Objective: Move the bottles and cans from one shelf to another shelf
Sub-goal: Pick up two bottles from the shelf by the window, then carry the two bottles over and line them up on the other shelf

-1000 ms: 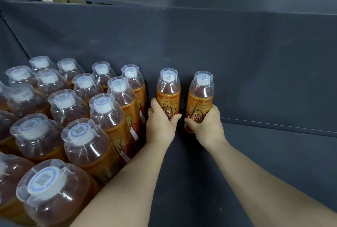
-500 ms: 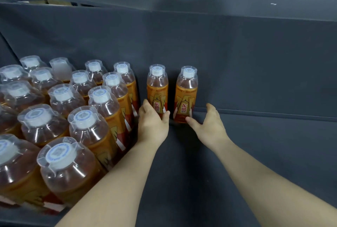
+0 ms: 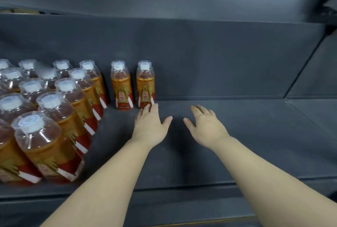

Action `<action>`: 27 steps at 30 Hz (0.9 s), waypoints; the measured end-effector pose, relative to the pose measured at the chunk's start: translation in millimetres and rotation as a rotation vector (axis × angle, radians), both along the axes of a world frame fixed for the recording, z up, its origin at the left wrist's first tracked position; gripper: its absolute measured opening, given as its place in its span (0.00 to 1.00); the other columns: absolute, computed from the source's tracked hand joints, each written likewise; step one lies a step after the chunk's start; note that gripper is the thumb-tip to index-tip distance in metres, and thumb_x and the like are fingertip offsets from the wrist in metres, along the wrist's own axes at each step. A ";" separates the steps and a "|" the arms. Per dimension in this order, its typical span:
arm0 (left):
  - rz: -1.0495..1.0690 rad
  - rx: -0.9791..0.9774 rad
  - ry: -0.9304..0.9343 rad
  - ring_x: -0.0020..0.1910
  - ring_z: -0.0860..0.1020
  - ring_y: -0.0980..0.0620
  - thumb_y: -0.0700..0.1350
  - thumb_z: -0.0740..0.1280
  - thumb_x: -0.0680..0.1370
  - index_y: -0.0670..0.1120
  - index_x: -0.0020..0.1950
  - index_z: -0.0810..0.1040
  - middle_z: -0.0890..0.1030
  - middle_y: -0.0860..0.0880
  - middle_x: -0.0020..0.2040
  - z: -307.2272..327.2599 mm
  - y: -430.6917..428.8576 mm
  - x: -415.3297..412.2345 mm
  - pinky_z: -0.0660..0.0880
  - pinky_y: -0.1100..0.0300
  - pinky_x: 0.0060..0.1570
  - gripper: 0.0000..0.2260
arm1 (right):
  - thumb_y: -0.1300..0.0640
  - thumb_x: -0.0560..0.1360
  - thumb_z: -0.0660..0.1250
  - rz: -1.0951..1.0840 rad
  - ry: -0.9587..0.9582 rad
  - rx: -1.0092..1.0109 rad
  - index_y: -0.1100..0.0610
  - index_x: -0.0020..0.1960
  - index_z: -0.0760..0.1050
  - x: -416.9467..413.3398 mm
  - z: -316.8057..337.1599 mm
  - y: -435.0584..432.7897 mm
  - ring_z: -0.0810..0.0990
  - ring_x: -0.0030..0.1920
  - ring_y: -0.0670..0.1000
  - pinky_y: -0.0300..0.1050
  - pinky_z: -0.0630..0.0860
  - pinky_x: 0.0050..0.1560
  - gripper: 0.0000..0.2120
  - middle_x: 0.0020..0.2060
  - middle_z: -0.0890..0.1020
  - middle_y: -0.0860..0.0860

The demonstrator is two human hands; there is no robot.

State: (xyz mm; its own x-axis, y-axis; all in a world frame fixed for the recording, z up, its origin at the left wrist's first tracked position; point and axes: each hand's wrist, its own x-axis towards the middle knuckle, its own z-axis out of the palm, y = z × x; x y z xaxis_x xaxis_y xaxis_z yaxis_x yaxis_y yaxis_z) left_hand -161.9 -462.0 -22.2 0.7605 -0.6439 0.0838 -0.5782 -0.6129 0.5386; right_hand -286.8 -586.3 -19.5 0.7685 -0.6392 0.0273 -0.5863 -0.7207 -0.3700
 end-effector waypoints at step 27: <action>-1.072 0.026 -0.282 0.79 0.54 0.42 0.60 0.57 0.83 0.46 0.79 0.58 0.58 0.45 0.80 28.2 -160.3 -352.5 0.50 0.46 0.77 0.29 | 0.42 0.84 0.53 -0.852 0.048 -0.075 0.56 0.78 0.60 -395.1 23.7 -21.3 0.62 0.74 0.58 0.51 0.57 0.74 0.28 0.74 0.67 0.57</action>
